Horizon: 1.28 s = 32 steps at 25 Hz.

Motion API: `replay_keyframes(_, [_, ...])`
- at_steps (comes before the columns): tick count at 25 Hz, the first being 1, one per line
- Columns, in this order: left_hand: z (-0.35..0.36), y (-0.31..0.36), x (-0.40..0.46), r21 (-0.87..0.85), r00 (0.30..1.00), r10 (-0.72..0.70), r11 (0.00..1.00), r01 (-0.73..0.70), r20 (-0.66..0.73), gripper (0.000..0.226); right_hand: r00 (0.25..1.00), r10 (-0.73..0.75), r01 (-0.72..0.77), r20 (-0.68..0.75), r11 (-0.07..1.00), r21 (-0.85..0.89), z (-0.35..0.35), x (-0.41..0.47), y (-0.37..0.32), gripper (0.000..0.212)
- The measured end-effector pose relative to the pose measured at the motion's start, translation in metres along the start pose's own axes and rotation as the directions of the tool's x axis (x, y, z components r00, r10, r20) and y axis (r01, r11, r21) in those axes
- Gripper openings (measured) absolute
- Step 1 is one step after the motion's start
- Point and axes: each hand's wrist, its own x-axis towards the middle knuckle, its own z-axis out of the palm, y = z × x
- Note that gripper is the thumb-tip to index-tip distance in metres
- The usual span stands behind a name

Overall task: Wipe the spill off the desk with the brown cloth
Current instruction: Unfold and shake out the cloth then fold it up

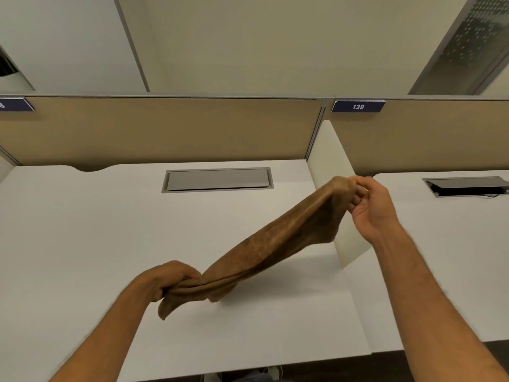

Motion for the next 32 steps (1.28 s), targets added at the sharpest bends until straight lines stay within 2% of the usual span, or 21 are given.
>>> replay_keyframes(1, [-0.002, -0.006, 0.003, -0.097, 1.0, 0.015, 0.995, -0.015, 0.003, 0.014, 1.0, 0.001, -0.001, 0.011, 1.0, -0.005, -0.005, 0.004, -0.003, 0.007])
replay_keyframes(3, [-0.006, -0.013, 0.01, -0.33, 0.996, 0.052, 0.941, -0.075, -0.079, 0.024, 0.999, -0.032, 0.032, 0.002, 0.988, -0.153, -0.013, 0.013, -0.005, 0.015])
replay_keyframes(5, [-0.015, -0.014, 0.014, -0.522, 0.973, 0.084, 0.832, -0.188, -0.217, 0.029, 0.995, -0.097, 0.092, -0.001, 0.949, -0.302, -0.023, 0.019, -0.008, 0.027])
replay_keyframes(7, [-0.031, -0.014, 0.011, -0.612, 0.928, 0.111, 0.724, -0.32, -0.355, 0.034, 0.987, -0.161, 0.144, -0.009, 0.906, -0.399, -0.034, 0.02, -0.014, 0.032])
replay_keyframes(9, [-0.048, -0.013, 0.003, -0.593, 0.86, 0.158, 0.664, -0.456, -0.485, 0.036, 0.981, -0.189, 0.154, -0.035, 0.884, -0.442, -0.047, 0.02, -0.018, 0.031])
replay_keyframes(11, [-0.062, -0.011, -0.005, -0.46, 0.762, 0.245, 0.674, -0.578, -0.599, 0.032, 0.982, -0.183, 0.143, -0.04, 0.874, -0.465, -0.06, 0.019, -0.018, 0.032])
replay_keyframes(14, [-0.074, -0.006, -0.013, -0.306, 0.643, 0.321, 0.678, -0.669, -0.695, 0.029, 0.987, -0.161, 0.143, -0.008, 0.898, -0.417, -0.072, 0.017, -0.015, 0.034])
replay_keyframes(16, [-0.08, -0.003, -0.015, -0.323, 0.622, 0.306, 0.645, -0.693, -0.721, 0.027, 0.987, -0.161, 0.153, 0.005, 0.928, -0.339, -0.076, 0.016, -0.017, 0.035])
replay_keyframes(18, [-0.083, -0.001, -0.015, -0.416, 0.654, 0.305, 0.572, -0.707, -0.692, 0.023, 0.988, -0.139, 0.151, 0.062, 0.951, -0.27, -0.081, 0.017, -0.022, 0.043])
replay_keyframes(19, [-0.085, 0.0, -0.015, -0.469, 0.672, 0.312, 0.523, -0.712, -0.672, 0.023, 0.987, -0.116, 0.144, 0.111, 0.945, -0.293, -0.084, 0.017, -0.024, 0.052])
replay_keyframes(20, [-0.086, 0.0, -0.016, -0.504, 0.681, 0.319, 0.485, -0.715, -0.659, 0.024, 0.984, -0.091, 0.146, 0.156, 0.908, -0.393, -0.086, 0.017, -0.026, 0.064])
replay_keyframes(21, [-0.088, 0.001, -0.016, -0.517, 0.681, 0.33, 0.463, -0.72, -0.654, 0.025, 0.98, -0.069, 0.165, 0.189, 0.81, -0.562, -0.086, 0.016, -0.027, 0.073])
replay_keyframes(22, [-0.09, 0.002, -0.018, -0.508, 0.674, 0.345, 0.461, -0.728, -0.653, 0.027, 0.975, -0.062, 0.202, 0.212, 0.642, -0.74, -0.084, 0.015, -0.026, 0.077])
replay_keyframes(24, [-0.091, 0.005, -0.022, -0.418, 0.641, 0.385, 0.52, -0.745, -0.664, 0.032, 0.961, -0.121, 0.276, 0.25, 0.311, -0.91, -0.082, 0.012, -0.018, 0.064])
replay_keyframes(25, [-0.091, 0.007, -0.024, -0.348, 0.617, 0.402, 0.563, -0.749, -0.676, 0.034, 0.954, -0.162, 0.286, 0.253, 0.23, -0.93, -0.082, 0.012, -0.013, 0.052])
replay_keyframes(26, [-0.089, 0.009, -0.027, -0.281, 0.591, 0.415, 0.599, -0.75, -0.692, 0.034, 0.95, -0.192, 0.283, 0.245, 0.199, -0.938, -0.082, 0.012, -0.009, 0.039])
replay_keyframes(28, [-0.085, 0.012, -0.032, -0.19, 0.541, 0.415, 0.638, -0.747, -0.731, 0.033, 0.957, -0.19, 0.256, 0.219, 0.202, -0.945, -0.085, 0.01, -0.006, 0.025])
replay_keyframes(32, [-0.083, 0.01, -0.036, -0.081, 0.481, 0.408, 0.691, -0.718, -0.776, 0.031, 0.978, -0.03, 0.208, 0.206, 0.183, -0.961, -0.092, 0.01, -0.004, 0.021])
